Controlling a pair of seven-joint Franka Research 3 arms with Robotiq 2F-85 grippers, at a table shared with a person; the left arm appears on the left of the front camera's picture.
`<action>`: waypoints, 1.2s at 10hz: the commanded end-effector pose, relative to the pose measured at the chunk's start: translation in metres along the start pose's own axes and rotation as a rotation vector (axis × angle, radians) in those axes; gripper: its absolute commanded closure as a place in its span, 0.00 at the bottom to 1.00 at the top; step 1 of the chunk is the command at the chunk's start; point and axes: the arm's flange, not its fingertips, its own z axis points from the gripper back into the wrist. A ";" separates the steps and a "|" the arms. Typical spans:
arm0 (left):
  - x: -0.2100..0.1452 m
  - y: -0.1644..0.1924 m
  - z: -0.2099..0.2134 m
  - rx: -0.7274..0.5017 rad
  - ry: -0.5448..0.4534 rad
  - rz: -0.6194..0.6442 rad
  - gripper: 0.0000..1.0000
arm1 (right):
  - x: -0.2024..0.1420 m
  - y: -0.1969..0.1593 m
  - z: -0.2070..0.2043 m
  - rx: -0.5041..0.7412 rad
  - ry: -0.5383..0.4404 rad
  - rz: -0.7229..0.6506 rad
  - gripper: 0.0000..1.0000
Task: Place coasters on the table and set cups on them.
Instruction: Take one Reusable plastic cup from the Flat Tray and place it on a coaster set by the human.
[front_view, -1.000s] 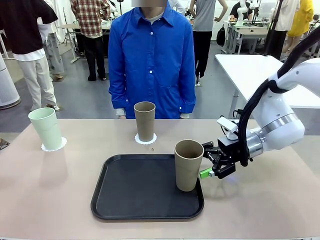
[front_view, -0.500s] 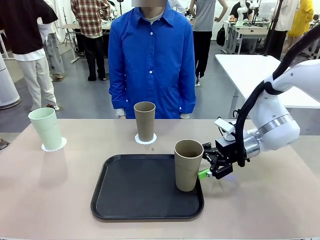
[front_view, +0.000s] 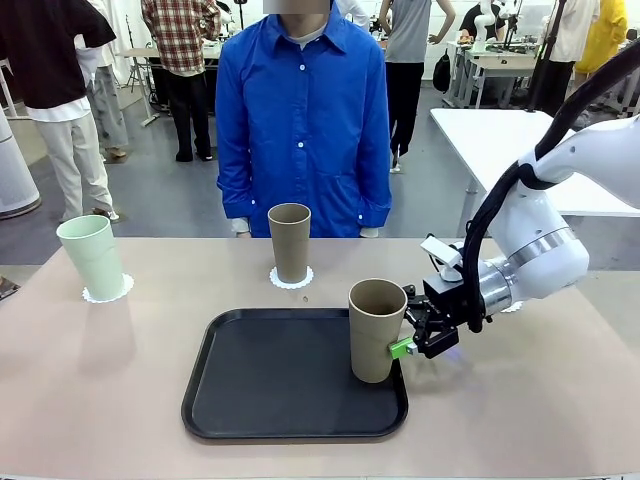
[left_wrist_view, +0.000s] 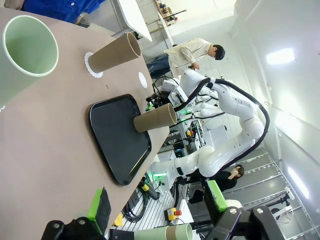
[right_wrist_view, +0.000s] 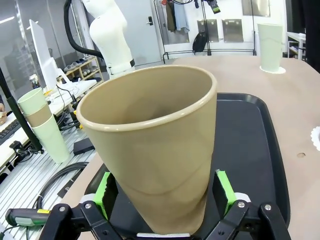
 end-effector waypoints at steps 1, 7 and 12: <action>-0.003 -0.002 -0.001 -0.011 -0.010 -0.012 0.00 | 0.000 0.000 0.002 -0.004 -0.001 -0.001 0.00; -0.003 -0.002 -0.001 -0.011 -0.010 -0.012 0.00 | -0.006 -0.008 -0.014 0.089 0.055 -0.006 0.00; -0.003 -0.002 -0.001 -0.011 -0.010 -0.012 0.00 | -0.010 -0.017 -0.018 0.078 0.045 -0.025 0.00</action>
